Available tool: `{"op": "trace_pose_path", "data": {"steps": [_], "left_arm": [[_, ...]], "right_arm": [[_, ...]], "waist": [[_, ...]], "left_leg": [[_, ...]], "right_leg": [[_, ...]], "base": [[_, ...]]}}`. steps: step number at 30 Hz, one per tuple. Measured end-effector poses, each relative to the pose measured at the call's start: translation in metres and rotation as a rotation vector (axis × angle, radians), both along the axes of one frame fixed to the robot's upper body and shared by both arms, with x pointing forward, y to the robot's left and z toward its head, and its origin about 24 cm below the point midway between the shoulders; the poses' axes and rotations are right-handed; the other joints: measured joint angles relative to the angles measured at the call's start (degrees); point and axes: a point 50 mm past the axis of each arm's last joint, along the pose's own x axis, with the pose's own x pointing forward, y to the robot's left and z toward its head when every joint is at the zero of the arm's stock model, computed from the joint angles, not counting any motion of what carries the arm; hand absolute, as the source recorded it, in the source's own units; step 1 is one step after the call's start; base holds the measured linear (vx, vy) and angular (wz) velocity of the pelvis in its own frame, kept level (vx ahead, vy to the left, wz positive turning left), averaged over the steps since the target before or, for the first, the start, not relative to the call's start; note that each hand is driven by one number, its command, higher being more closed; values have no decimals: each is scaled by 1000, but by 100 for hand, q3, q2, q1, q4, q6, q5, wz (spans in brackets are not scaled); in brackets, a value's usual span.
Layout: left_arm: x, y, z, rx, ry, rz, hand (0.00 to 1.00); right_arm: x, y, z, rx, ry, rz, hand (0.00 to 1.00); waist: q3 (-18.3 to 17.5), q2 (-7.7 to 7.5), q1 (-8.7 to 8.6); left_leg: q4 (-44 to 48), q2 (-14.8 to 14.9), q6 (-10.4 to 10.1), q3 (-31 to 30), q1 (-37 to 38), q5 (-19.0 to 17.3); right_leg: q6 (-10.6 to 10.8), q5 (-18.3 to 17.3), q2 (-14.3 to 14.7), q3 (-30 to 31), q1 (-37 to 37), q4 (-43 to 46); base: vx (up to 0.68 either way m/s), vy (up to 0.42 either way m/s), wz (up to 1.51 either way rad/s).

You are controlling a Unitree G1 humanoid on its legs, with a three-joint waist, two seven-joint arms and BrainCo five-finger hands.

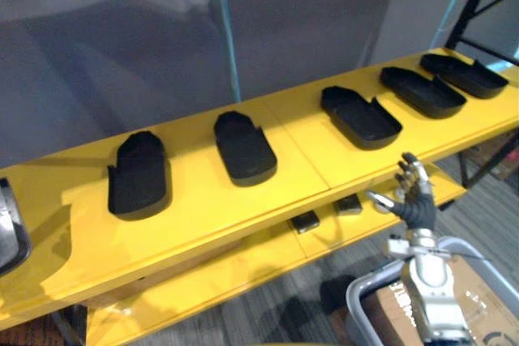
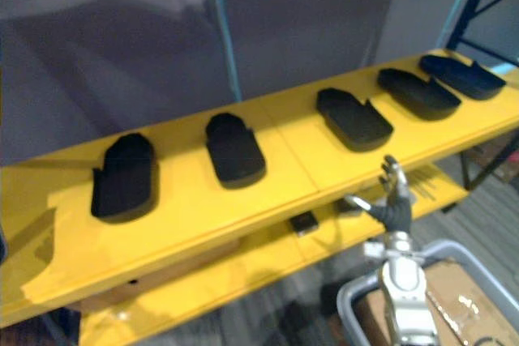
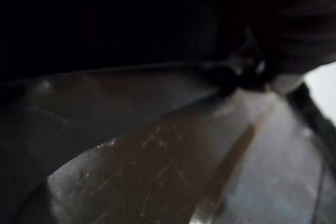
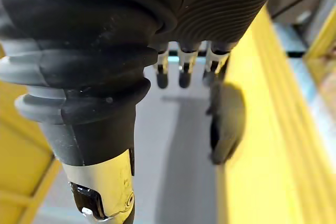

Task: Walk over and take plastic housings, then place them on the shelf

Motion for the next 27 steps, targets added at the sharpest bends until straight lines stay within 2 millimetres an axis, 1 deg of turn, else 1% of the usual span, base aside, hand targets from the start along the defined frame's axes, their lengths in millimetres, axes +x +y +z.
{"op": "trace_pose_path", "data": {"steps": [1,3,4,6,7,8,9,10,12,16,18,21,23,24,25,26,27], "left_arm": [[2,-1,-1,-4,23,-9,100],[8,-4,-8,-16,127,-42,100],[9,-4,-11,-26,159,-48,100],[8,-6,-23,-67,269,-49,100],[7,-6,-26,-80,288,-41,100],[5,-6,-31,-101,313,-24,100],[3,-5,-32,-113,323,-10,100],[0,-4,-34,-127,331,14,100],[-4,-3,-37,-150,342,52,100],[-10,-1,-39,-172,345,105,100],[-13,-1,-41,-180,338,141,100],[-13,-2,-44,-197,281,181,100],[-11,-3,-45,-208,248,199,100],[-10,-6,-48,-221,221,216,100],[-11,-6,-49,-226,213,222,100],[-10,-8,-51,-228,202,232,100],[-9,-9,-53,-241,174,237,100]], "right_arm": [[-1,0,-1,0,5,2,0],[-1,0,-2,-3,11,15,0],[-1,0,-2,-3,10,16,0],[-1,0,-1,-8,7,14,0],[0,-1,0,-10,5,13,0],[2,-2,3,-16,-7,10,0],[4,-4,6,-22,-18,7,0],[6,-6,10,-37,-29,6,0],[5,-9,11,-46,-31,-6,0],[6,-17,18,-49,-57,-44,0],[9,-18,22,-51,-78,-49,0],[9,-20,25,-51,-88,-54,0],[8,-22,30,-56,-111,-62,0],[8,-23,38,-62,-144,-65,0],[9,-23,41,-65,-155,-66,0],[10,-24,47,-70,-178,-69,0],[12,-25,52,-76,-194,-67,0]], "waist": [[1,5,-1],[30,53,-1],[41,71,-3],[84,102,0],[111,117,-2],[185,145,-14],[262,125,-28],[399,142,-26],[433,145,-34],[692,132,-29],[875,89,-32],[956,43,-30],[1067,49,-32],[1190,63,-36],[1233,62,-38],[1344,56,-44],[1375,31,-54]], "left_leg": [[1,-1,0,5,3,0],[1,-3,-2,13,2,-1],[3,-2,-7,14,2,-5],[28,10,-21,85,-26,-21],[41,13,-20,96,-54,-23],[93,16,-15,101,-148,-26],[142,19,-8,116,-216,-33],[170,22,-8,148,-257,-32],[240,32,-5,143,-398,-34],[324,61,-1,126,-398,-40],[371,61,0,123,-446,-47],[509,70,10,81,-724,-54],[546,74,11,61,-771,-53],[575,71,12,57,-798,-52],[587,68,12,63,-814,-53],[635,66,13,64,-859,-54],[671,59,14,69,-979,-54]], "right_leg": [[0,0,18,5,2,0],[-2,-1,37,19,-4,3],[-6,-4,39,25,-7,10],[-22,-15,55,109,-101,56],[-29,-19,54,123,-140,77],[-47,-31,41,150,-258,154],[-61,-41,29,183,-343,221],[-80,-55,24,244,-436,302],[-93,-64,16,257,-570,372],[-155,-139,2,267,-600,550],[-145,-234,-38,287,-713,737],[-155,-266,-71,289,-971,873],[-166,-273,-81,288,-1014,931],[-173,-277,-96,292,-1048,969],[-181,-288,-105,306,-1082,1005],[-194,-309,-126,319,-1144,1078],[-199,-323,-147,351,-1296,1161]], "base": [[0,0,0],[0,0,0],[-7,14,-5],[-22,12,-14],[-34,3,-12],[-49,-1,-7],[-66,-1,-13],[-65,-2,-10],[-25,-4,-4],[-15,-6,1],[-59,-19,2],[-52,-25,6],[-23,-19,4],[0,0,0],[-34,-15,-1],[-40,-13,-3],[-41,-15,-2]]}}
